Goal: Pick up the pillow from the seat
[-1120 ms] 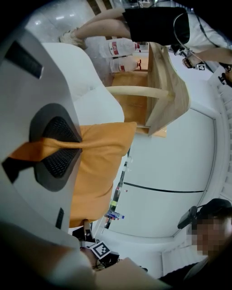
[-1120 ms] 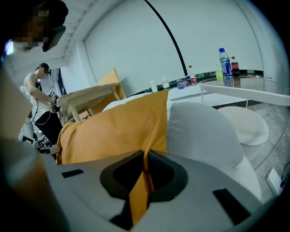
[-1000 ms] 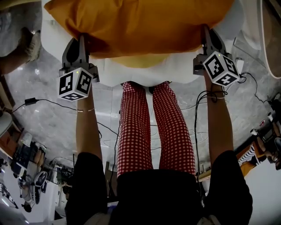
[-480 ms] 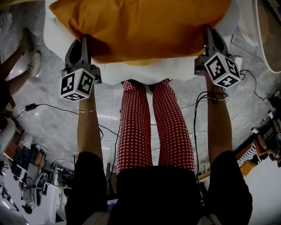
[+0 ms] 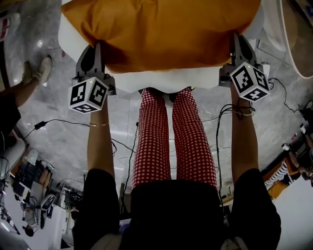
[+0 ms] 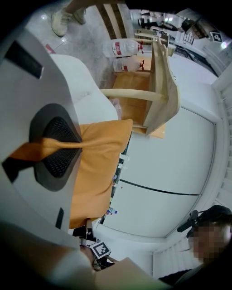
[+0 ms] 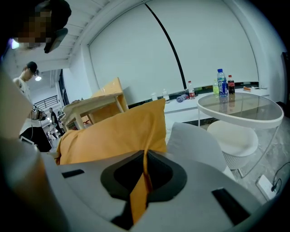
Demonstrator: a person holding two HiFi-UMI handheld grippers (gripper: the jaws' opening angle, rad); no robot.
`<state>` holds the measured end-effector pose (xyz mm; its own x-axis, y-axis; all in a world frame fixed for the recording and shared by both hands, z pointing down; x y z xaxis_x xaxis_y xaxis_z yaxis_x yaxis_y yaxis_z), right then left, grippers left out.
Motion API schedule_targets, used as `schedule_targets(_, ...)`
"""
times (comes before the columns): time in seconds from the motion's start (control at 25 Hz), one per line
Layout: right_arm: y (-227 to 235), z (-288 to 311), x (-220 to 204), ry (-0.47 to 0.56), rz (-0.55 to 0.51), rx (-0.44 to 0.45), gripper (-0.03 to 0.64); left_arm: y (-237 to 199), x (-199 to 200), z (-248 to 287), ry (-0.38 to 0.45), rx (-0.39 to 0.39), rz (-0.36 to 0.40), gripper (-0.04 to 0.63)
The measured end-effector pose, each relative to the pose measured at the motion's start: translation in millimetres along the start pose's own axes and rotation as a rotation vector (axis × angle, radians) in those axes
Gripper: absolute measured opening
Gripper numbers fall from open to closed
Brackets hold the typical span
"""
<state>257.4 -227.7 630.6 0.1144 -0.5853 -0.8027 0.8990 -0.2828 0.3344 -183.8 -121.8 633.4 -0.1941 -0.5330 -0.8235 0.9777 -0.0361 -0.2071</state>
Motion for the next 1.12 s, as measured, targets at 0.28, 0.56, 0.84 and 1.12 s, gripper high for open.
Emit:
schedule_targets(0.28,-14.7,-22.9,23.5,0.038,0.002,-0.012,0.037,5.6,19.2,-20.5,0.023,-0.008,-0.019,0.041)
schedule_targets(0.56,-34.6,-40.4,46.1,0.083,0.030,0.011,0.037,-0.9,36.8,-35.6,0.037,-0.021,-0.019,0.041)
schedule_targets(0.84,-49.7,-59.7,59.5,0.106,0.047,0.031,0.037,-1.9,52.2,-55.9,0.047,-0.024,-0.035,0.041)
schedule_targets(1.12,-58.1,-75.7,75.9,0.112,0.058,0.023,0.037,1.2,70.7,-68.5,0.026,-0.061,0.016,0.041)
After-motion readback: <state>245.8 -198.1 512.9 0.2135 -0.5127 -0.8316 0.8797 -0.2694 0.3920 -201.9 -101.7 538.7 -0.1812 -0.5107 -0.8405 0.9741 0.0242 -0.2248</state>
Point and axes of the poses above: the fingertips, and each gripper's own axes: z forward along the fingers, y to its right, x out of its top, the point moved 9 cm from there along -z, backward along the fingers, and after that the axes turned 4 degrees about x, right-handed, at the moved point
